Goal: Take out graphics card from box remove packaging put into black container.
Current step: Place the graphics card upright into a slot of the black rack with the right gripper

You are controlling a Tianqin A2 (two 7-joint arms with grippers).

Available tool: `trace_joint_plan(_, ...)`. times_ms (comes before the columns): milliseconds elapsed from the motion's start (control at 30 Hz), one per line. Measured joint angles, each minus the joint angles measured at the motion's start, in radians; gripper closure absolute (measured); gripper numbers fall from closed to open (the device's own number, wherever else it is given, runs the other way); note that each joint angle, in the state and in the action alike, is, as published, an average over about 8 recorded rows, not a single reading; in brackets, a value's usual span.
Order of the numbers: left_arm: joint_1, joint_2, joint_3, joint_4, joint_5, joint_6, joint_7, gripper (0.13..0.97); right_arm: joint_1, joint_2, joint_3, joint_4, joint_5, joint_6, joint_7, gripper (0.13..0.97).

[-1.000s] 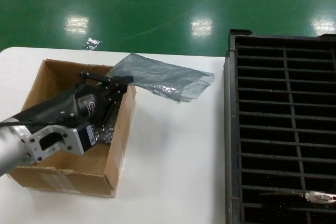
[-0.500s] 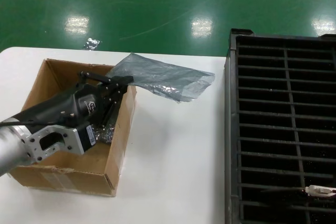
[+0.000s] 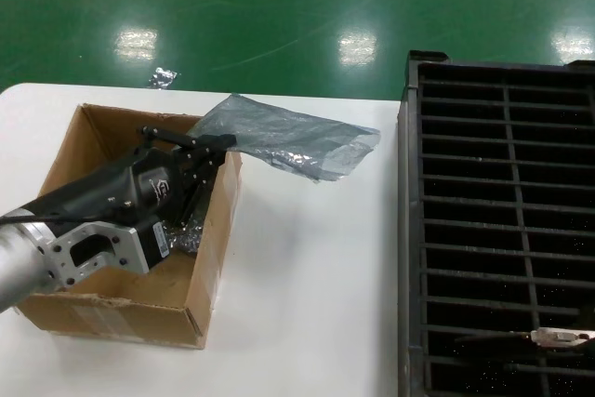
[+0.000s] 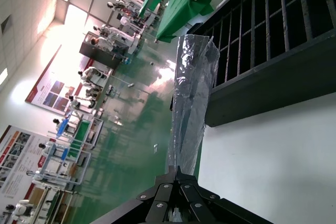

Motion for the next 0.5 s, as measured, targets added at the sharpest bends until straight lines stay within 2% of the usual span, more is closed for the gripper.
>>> trace_joint_plan(333,0.000,0.000,0.000,0.000,0.000,0.000,0.000,0.958,0.011,-0.023,-0.001,-0.006,-0.012,0.000,-0.003,0.907)
trace_joint_plan(500,0.000,0.000,0.000,0.000,0.000,0.000,0.000,0.958,0.010,-0.029,0.003,-0.012,-0.021,0.000,-0.008,0.859)
